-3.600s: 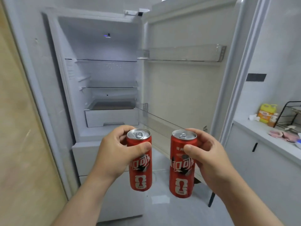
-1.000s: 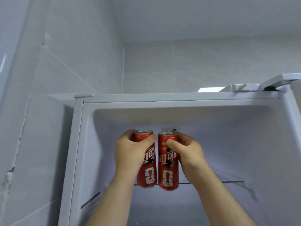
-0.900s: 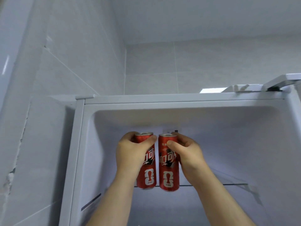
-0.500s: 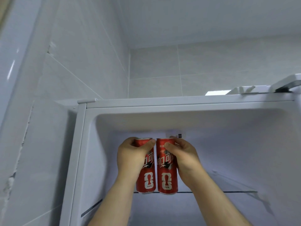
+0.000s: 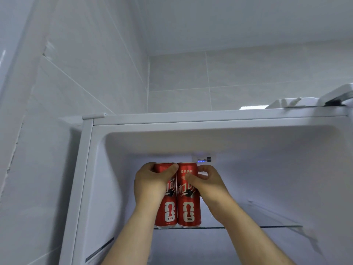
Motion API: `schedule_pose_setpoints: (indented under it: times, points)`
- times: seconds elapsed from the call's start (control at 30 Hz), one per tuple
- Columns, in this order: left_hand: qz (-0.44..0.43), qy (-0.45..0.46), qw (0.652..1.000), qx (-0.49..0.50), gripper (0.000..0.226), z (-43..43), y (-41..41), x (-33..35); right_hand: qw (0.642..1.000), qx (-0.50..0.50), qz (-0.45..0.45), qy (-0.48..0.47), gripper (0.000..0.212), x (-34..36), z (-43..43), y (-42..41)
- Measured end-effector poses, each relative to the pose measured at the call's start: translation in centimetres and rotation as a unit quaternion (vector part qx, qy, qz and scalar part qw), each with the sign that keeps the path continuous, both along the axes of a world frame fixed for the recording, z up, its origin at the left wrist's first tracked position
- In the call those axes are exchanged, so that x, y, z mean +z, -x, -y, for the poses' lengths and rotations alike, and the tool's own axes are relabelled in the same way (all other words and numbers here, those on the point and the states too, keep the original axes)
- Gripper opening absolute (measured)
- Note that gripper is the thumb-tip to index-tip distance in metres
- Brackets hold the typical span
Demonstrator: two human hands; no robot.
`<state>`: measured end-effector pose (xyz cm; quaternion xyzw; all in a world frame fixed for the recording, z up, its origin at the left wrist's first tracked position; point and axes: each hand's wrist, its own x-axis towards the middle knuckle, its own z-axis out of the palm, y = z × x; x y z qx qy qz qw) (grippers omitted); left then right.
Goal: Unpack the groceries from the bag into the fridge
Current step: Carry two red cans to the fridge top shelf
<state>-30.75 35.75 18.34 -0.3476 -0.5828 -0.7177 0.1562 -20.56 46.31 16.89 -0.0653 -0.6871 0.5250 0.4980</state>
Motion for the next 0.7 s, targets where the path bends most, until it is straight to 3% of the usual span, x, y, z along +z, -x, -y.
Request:
schedule_pose_setpoints:
  times: [0.23,0.43,0.7]
  points:
    - [-0.013,0.002,1.0,-0.019,0.027,0.1,0.3,-0.6,0.998,0.007,0.047,-0.041,0.028,0.0,-0.2,-0.5]
    - [0.032,0.076,0.993,-0.086,0.032,1.2,0.8,-2.3,0.996,0.016,0.066,-0.053,0.025,0.1,-1.0,-0.8]
    - [0.019,0.12,0.991,-0.062,0.038,1.1,1.6,-2.8,0.991,0.008,0.114,-0.066,0.036,0.4,-1.5,0.4]
